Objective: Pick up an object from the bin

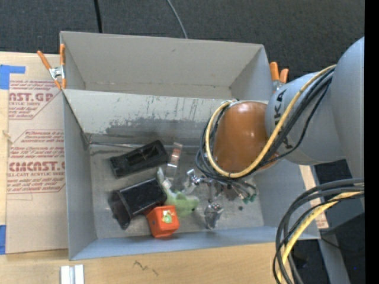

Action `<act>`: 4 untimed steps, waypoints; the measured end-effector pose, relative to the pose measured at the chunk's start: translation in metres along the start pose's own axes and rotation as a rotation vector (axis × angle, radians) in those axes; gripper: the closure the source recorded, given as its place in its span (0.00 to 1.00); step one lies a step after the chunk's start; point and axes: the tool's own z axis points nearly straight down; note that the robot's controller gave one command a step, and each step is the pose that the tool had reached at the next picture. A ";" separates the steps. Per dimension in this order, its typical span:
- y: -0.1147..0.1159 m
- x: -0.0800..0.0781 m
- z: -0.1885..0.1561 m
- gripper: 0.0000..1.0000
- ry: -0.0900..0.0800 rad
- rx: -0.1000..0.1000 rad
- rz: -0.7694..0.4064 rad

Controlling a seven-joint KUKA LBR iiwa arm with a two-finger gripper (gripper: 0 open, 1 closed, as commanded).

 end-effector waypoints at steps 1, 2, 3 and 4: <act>0.002 -0.013 -0.001 1.00 -0.050 0.007 -0.002; 0.002 -0.012 -0.001 1.00 -0.050 0.007 -0.002; 0.003 -0.031 -0.166 1.00 -0.026 0.001 0.009; 0.003 -0.030 -0.163 1.00 -0.021 -0.002 0.010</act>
Offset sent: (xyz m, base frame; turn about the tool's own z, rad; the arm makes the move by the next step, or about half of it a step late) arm 0.0000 0.0000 0.0000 0.0000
